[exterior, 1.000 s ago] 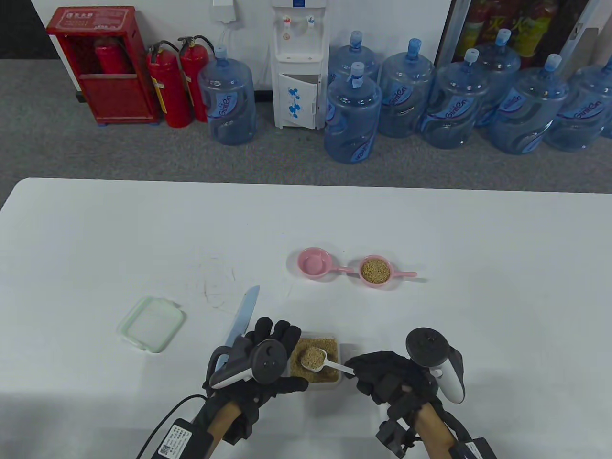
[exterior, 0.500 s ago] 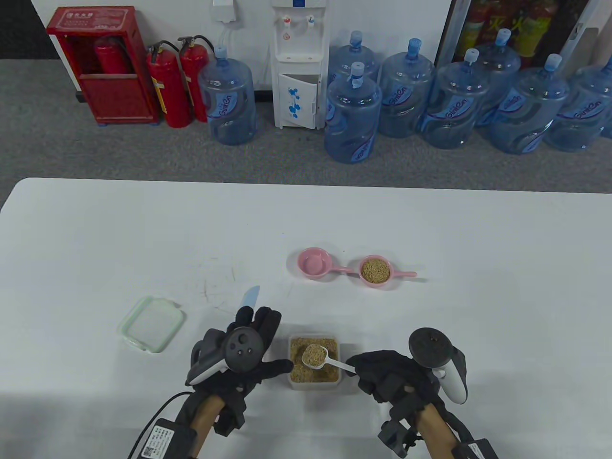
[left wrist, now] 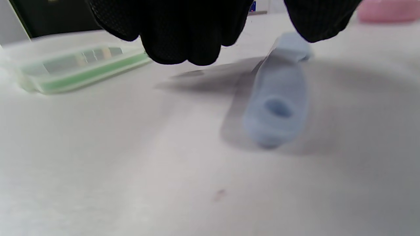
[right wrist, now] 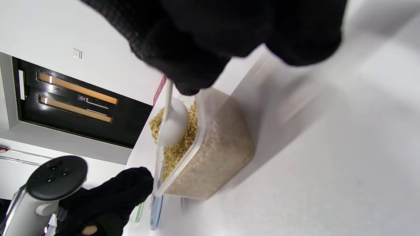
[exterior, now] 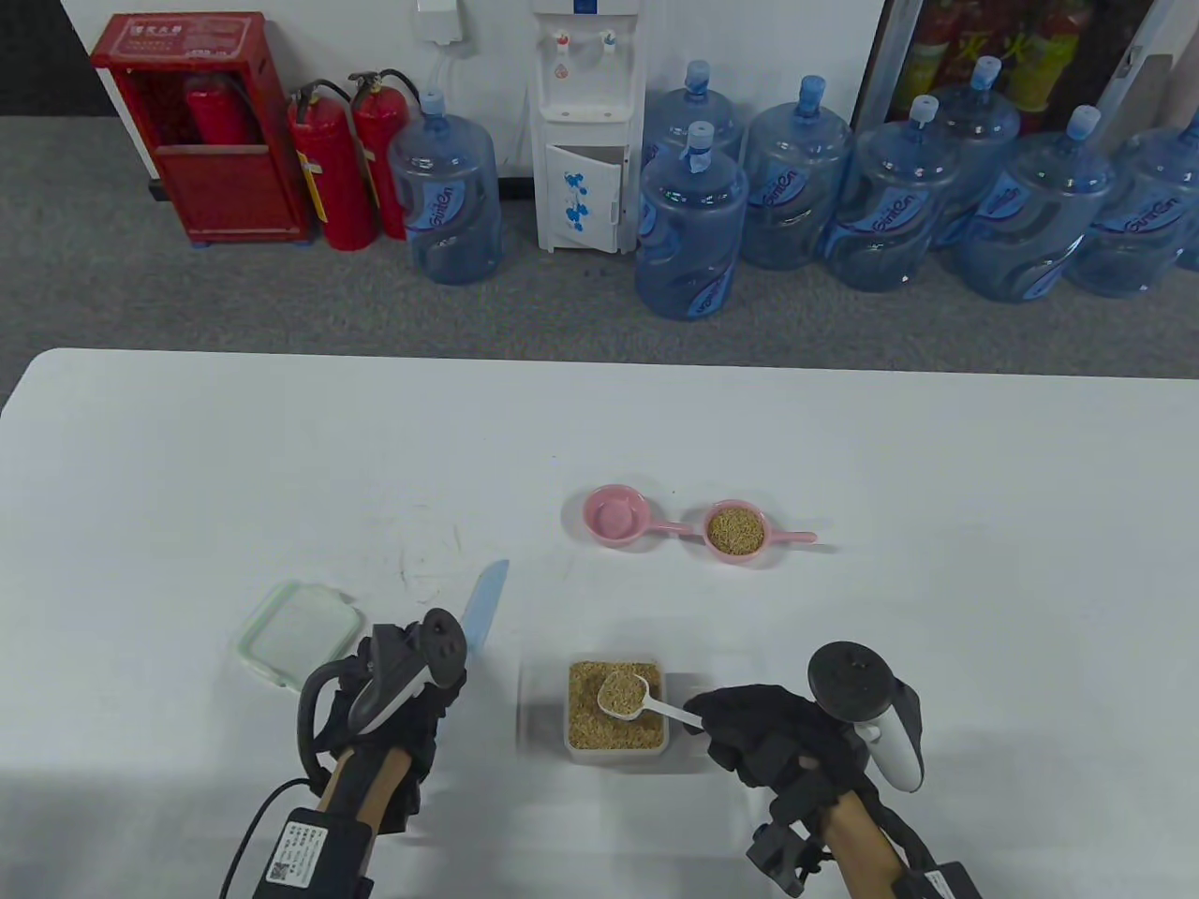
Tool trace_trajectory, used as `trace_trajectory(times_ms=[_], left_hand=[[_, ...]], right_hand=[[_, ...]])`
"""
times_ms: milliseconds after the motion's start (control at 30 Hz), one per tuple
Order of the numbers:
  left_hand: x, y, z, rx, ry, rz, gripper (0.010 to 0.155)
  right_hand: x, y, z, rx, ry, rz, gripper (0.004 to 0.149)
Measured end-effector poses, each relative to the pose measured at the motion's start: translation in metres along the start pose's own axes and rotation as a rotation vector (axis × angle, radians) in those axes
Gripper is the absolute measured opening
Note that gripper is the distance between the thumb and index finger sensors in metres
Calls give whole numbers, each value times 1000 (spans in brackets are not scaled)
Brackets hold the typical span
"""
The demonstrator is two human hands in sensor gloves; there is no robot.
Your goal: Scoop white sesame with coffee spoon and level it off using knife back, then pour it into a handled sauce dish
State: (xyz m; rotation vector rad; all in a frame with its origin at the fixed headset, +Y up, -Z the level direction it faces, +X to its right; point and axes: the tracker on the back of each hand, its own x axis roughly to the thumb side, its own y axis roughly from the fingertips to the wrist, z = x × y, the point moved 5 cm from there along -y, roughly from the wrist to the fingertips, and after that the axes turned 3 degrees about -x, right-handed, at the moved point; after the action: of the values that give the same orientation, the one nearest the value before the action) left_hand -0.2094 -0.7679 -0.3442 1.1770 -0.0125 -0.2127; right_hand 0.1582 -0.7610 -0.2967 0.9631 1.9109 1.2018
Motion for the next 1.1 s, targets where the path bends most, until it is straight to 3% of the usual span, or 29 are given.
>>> trace_trajectory(times_ms=[133,200,533,700,833,1100], left_hand=[[14,-1,7,-39,-27,4,64],[18,-1,4,8,-82,-4,59],[10,-5,5,-47,51,24,48],[8,0,-4,6,92,52,46],[11,14,-23,91,165,111,45],[44,71,-51,155,301,372,44]], right_hand=[[1,0,0,0,8,8,43],[1,0,0,2,9,12,43],[2,1,-1,5,14,21,43],[3,1,-1,2,14,23,43],[3,1,0,-2,15,26,43],[4,2,0,-10,16,28,43]])
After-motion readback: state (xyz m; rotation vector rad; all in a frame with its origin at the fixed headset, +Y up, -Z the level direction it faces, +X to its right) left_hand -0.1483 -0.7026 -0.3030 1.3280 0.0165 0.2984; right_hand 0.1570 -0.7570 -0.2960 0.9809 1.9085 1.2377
